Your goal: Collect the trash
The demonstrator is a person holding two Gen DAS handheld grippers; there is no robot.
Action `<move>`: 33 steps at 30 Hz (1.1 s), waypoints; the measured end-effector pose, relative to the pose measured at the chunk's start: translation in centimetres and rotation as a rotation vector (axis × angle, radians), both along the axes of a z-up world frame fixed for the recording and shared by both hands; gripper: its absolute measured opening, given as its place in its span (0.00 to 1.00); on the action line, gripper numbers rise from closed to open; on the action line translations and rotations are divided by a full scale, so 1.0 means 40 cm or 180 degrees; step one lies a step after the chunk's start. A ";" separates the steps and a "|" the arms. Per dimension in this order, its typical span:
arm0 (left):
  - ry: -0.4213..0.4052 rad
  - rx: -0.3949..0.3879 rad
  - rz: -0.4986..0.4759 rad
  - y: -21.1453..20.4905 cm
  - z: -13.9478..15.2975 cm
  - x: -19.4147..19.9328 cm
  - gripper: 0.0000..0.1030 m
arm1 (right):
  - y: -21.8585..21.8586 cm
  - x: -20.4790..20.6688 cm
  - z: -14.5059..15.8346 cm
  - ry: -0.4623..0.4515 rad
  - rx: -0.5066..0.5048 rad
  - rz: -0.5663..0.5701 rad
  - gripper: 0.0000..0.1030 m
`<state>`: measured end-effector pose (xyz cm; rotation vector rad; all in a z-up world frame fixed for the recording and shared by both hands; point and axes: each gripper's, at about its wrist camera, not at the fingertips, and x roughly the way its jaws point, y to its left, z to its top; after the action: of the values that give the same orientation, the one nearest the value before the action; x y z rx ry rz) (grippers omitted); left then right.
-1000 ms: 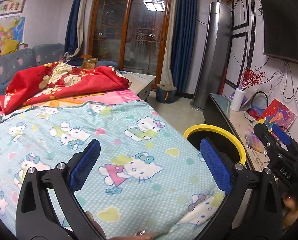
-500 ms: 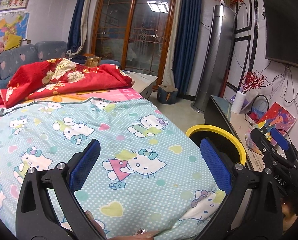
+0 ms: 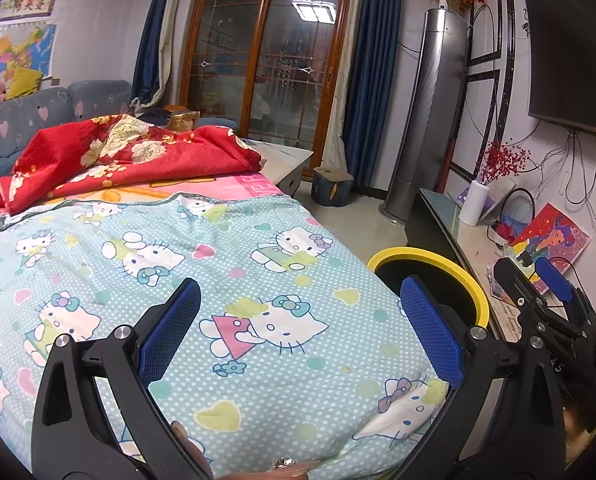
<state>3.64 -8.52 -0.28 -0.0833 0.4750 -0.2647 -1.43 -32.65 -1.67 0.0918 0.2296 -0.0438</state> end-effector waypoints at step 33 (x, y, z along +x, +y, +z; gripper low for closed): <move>0.0004 -0.0004 -0.0033 -0.014 0.005 -0.009 0.89 | -0.011 0.000 -0.004 0.0013 0.0023 -0.0020 0.94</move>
<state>3.27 -9.06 -0.07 -0.0822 0.4768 -0.2751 -1.44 -33.08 -1.81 0.0996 0.2335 -0.0494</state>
